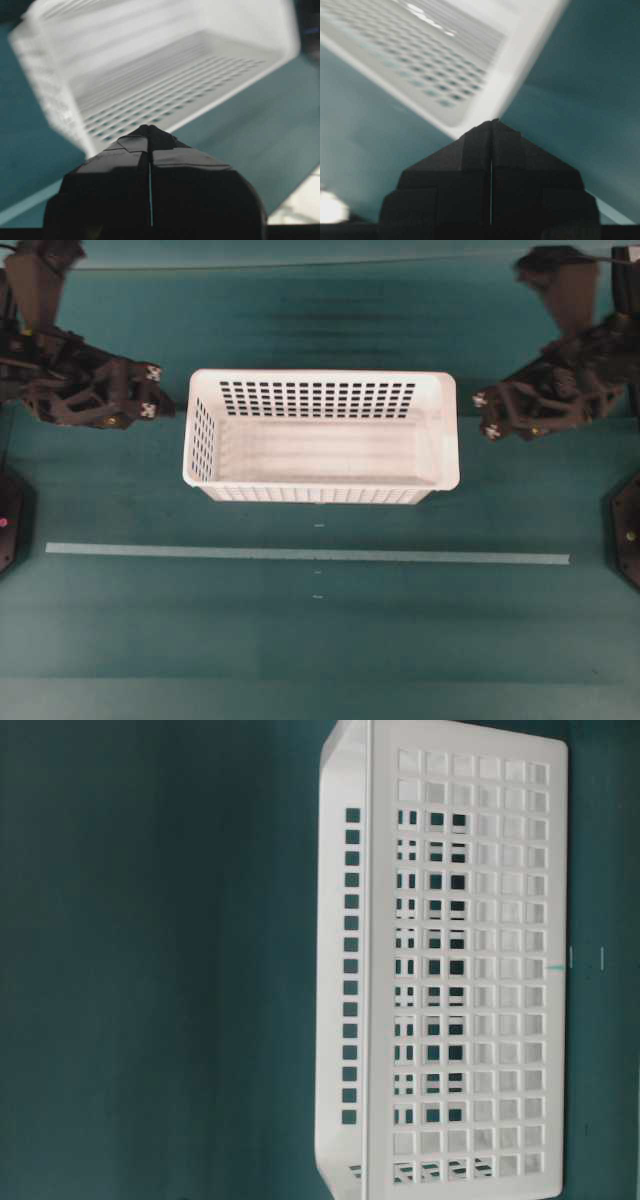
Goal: Lift the white basket with both hands.
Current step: 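Move both grippers toward the short left and right rims of the white basket, then close both grippers on the basket's left and right rims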
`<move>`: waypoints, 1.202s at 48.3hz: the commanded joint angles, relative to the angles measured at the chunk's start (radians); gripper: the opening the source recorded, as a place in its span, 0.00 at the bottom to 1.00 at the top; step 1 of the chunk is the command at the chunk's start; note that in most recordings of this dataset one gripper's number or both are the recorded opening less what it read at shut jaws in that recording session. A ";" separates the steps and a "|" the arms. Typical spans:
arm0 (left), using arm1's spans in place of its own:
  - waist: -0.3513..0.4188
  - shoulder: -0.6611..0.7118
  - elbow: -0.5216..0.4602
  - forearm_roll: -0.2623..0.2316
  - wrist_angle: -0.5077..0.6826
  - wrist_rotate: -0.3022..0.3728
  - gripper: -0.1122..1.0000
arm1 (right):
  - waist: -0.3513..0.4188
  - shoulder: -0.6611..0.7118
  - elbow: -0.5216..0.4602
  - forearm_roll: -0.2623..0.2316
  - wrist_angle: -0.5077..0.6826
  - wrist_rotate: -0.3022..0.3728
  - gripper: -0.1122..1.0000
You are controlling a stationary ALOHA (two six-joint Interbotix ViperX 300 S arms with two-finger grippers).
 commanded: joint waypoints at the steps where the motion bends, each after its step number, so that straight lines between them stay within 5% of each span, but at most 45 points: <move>1: 0.003 0.034 -0.055 0.003 0.060 -0.002 0.05 | 0.002 0.049 -0.069 -0.037 0.092 0.012 0.05; 15: 0.003 0.095 -0.098 0.006 0.138 0.020 0.05 | 0.000 0.141 -0.169 -0.112 0.244 0.046 0.06; 28: 0.003 0.074 -0.077 0.006 0.135 0.067 0.13 | 0.000 0.153 -0.181 -0.107 0.181 0.054 0.18; 33: 0.003 0.071 -0.071 0.006 0.133 0.069 0.26 | -0.002 0.158 -0.183 -0.104 0.150 0.071 0.34; 47: 0.000 0.112 -0.051 0.003 0.086 0.048 0.95 | 0.011 0.235 -0.186 -0.110 0.097 0.216 0.96; 58: 0.002 0.235 -0.035 0.003 -0.005 0.018 0.94 | 0.028 0.327 -0.186 -0.110 0.029 0.265 0.96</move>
